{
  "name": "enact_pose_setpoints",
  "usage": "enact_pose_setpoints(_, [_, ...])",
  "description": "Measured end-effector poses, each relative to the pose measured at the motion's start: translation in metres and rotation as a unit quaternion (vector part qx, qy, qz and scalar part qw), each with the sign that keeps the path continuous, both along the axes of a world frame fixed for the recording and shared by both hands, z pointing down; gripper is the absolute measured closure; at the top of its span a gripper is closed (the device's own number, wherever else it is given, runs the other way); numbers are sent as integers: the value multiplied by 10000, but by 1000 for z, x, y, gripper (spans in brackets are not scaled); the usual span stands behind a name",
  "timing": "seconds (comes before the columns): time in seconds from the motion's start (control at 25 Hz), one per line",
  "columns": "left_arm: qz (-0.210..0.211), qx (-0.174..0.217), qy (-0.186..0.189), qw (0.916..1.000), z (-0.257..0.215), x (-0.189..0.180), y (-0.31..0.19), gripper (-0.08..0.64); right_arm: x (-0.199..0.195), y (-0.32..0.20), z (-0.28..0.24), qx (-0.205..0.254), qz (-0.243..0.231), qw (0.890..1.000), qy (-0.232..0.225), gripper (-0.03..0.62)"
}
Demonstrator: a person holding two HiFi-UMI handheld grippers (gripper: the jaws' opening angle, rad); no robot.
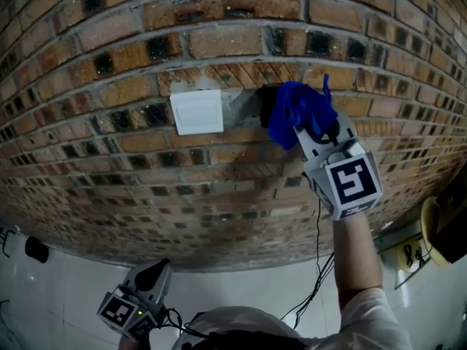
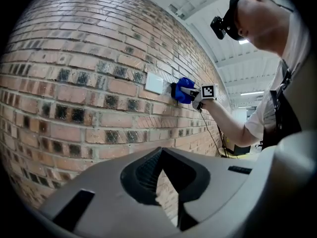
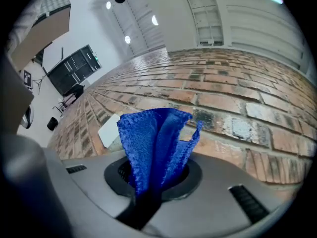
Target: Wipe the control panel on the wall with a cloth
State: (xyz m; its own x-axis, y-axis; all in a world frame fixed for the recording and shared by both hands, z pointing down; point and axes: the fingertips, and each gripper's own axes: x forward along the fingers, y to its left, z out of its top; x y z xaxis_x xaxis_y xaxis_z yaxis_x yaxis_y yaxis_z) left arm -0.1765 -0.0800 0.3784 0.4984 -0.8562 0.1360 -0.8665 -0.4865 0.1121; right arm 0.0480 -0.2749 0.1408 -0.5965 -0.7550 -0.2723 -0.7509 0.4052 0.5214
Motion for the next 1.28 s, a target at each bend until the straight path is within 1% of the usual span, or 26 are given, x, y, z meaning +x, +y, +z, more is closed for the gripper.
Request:
enact_pose_setpoints(0.16, [198, -48, -6, 9998, 4, 8, -8, 557, 49, -7, 2, -61, 557, 9984, -85, 503])
enact_pose_setpoints(0.28, [332, -56, -16, 9994, 4, 14, -13, 557, 83, -15, 3, -50, 969, 9953, -52, 503])
enact_pose_setpoints(0.36, [413, -55, -33, 9991, 3, 18, -15, 557, 102, -23, 8, -130, 1173, 9930, -87, 503])
enact_pose_setpoints(0.48, [502, -70, -62, 9987, 1, 21, -17, 557, 117, -33, 14, -242, 1273, 9914, -177, 503])
enact_pose_setpoints(0.56, [522, -79, -79, 9986, 1, 20, -17, 557, 119, -31, 15, -257, 1263, 9914, -228, 503])
enact_pose_setpoints(0.64, [513, -109, -96, 9986, 1, 19, -17, 557, 109, -19, 10, -196, 1190, 9924, -254, 503])
enact_pose_setpoints(0.68, [512, -115, -100, 9986, 1, 18, -17, 557, 98, -10, 6, -131, 1058, 9940, -265, 503])
enact_pose_setpoints(0.84, [526, -87, -103, 9985, 0, 16, -17, 557, 29, 15, -4, 27, 242, 9996, -161, 503])
enact_pose_setpoints(0.96, [513, -113, -87, 9986, 3, 14, -13, 557, -18, 17, 2, -105, -115, 9999, 2, 503])
enact_pose_setpoints(1.04, [494, -81, -77, 9987, 2, 12, -10, 557, -40, 13, 6, -189, -252, 9995, 49, 503])
enact_pose_setpoints(1.16, [442, -42, -23, 9990, 0, 8, -8, 557, -49, 6, 4, -171, -289, 9994, 4, 503])
enact_pose_setpoints(1.28, [403, -65, 12, 9992, 2, 5, -7, 557, -30, 3, 2, -161, -162, 9997, -79, 503])
